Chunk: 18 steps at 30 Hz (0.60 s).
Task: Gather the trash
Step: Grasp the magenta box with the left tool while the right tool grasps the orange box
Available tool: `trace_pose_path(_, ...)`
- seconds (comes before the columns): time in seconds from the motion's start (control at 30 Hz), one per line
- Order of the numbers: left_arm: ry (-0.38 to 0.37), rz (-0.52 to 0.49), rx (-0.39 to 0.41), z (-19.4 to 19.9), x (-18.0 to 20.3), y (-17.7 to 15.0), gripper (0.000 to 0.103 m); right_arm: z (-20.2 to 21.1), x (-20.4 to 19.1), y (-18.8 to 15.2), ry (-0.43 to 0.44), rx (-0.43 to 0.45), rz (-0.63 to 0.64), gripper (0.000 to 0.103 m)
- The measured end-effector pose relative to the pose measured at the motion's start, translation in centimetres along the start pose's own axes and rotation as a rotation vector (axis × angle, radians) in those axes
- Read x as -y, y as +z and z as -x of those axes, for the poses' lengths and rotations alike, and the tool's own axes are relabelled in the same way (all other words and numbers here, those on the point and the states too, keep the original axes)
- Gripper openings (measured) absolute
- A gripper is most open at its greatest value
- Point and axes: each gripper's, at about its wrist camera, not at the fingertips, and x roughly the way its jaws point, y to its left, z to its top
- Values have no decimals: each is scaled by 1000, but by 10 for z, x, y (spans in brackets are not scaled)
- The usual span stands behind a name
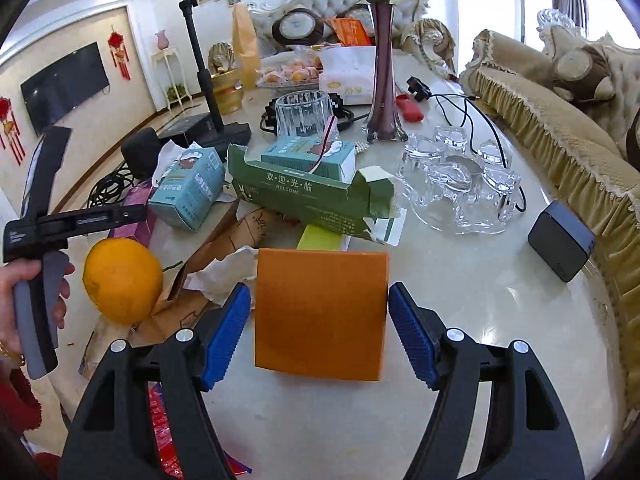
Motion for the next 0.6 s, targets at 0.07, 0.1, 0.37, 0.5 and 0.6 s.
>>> trace_pose_path(0.07,25,-6,-18,-7,3,1,87,-4,0,0,-12,9,17,68)
trace_pose_path(0.1,42,-12,-22,-10,4,1,87,-5,1,1,-6,5,9,70)
trace_pose_path(0.37,75,-8,-39,-24,0,1,87,-19,-13,0,23,-53,-3,77)
trace_pose_path(0.5,74,-40,-34,-25,3,2,85,-33,-21,-7,-11,-81,18,77)
trace_pose_path(0.6,62,-65,-27,-24,6,6,70,-27,-21,-10,-28,-33,6,77)
